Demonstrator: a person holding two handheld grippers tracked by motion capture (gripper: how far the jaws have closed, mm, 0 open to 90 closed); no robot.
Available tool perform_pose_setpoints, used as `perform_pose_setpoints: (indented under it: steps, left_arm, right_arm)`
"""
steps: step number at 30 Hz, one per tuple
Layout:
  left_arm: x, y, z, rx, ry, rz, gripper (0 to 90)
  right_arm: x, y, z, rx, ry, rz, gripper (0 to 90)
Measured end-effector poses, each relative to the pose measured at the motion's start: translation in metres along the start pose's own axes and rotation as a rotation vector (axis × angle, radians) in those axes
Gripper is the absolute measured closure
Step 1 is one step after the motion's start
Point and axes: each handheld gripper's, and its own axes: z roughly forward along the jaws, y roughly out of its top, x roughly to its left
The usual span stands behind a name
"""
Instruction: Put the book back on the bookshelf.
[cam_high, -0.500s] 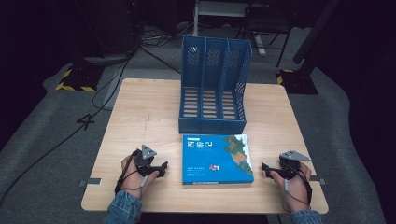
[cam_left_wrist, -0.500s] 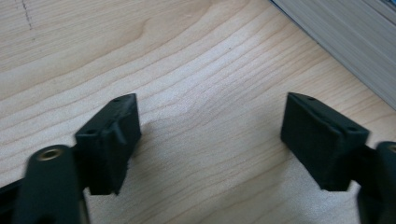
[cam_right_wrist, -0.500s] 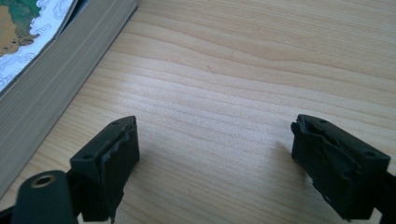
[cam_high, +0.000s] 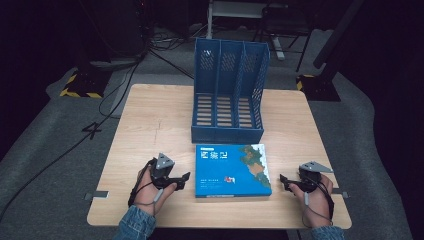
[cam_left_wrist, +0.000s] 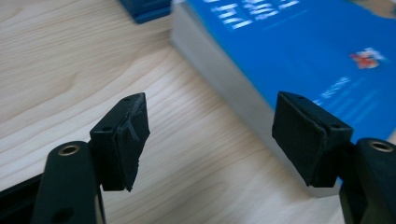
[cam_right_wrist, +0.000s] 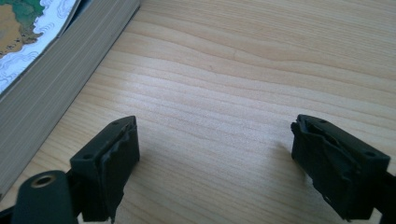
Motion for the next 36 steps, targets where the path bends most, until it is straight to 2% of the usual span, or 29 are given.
perform_pose_setpoints:
  steps: [4, 7, 10, 12, 14, 15, 17, 18, 21, 24, 26, 31, 32, 33, 36]
  left_arm:
    - [-0.017, 0.005, 0.009, 0.013, -0.041, 0.018, 28.0]
    - [-0.022, 0.005, 0.016, 0.029, -0.047, 0.01, 28.6]
    - [-0.026, 0.003, 0.026, 0.065, -0.047, 0.024, 29.3]
    - [-0.026, 0.003, 0.031, 0.053, -0.085, -0.001, 30.5]
    - [-0.025, 0.002, 0.035, 0.057, -0.109, -0.066, 28.4]
    - [-0.025, 0.0, 0.039, 0.055, -0.146, -0.116, 27.6]
    - [-0.025, -0.002, 0.043, 0.051, -0.157, -0.125, 20.5]
    - [-0.026, -0.003, 0.044, 0.047, -0.161, -0.139, 20.5]
    - [-0.027, -0.001, 0.044, 0.061, -0.146, -0.126, 20.2]
    - [-0.026, 0.0, 0.042, 0.06, -0.147, -0.132, 25.1]
    - [-0.026, 0.001, 0.039, 0.055, -0.133, -0.108, 28.0]
    - [-0.033, 0.005, 0.035, 0.056, -0.075, -0.001, 32.7]
    - [-0.033, 0.007, 0.032, 0.057, -0.058, 0.033, 35.4]
    - [-0.034, 0.008, 0.029, 0.057, -0.046, 0.06, 42.7]
    - [-0.034, 0.009, 0.026, 0.05, -0.034, 0.068, 49.8]
  right_arm:
    - [0.0, 0.0, 0.0, -0.001, 0.002, -0.004, 15.3]
    - [0.001, 0.0, 0.0, -0.001, -0.002, -0.005, 15.7]
    - [0.001, 0.0, -0.001, -0.001, -0.003, -0.003, 15.7]
    - [0.001, -0.001, -0.001, -0.001, -0.004, -0.003, 15.8]
    - [0.002, 0.0, 0.0, -0.004, 0.0, -0.007, 15.8]
    - [0.002, -0.001, -0.001, -0.004, 0.001, -0.011, 16.1]
    - [0.002, -0.001, -0.001, -0.005, 0.002, -0.014, 16.1]
    - [0.002, -0.001, -0.001, -0.005, 0.002, -0.014, 16.1]
    - [0.002, -0.001, -0.001, -0.004, 0.003, -0.014, 16.2]
    - [0.002, -0.001, -0.001, -0.004, 0.004, -0.015, 16.2]
    - [0.002, -0.001, -0.001, -0.004, 0.004, -0.015, 16.2]
    - [0.003, 0.0, 0.0, -0.003, 0.005, -0.014, 16.2]
    - [0.003, 0.0, 0.0, -0.003, 0.005, -0.014, 16.2]
    - [0.003, 0.0, 0.0, -0.003, 0.007, -0.016, 16.1]
    - [0.003, 0.0, 0.0, -0.003, 0.009, -0.018, 16.2]
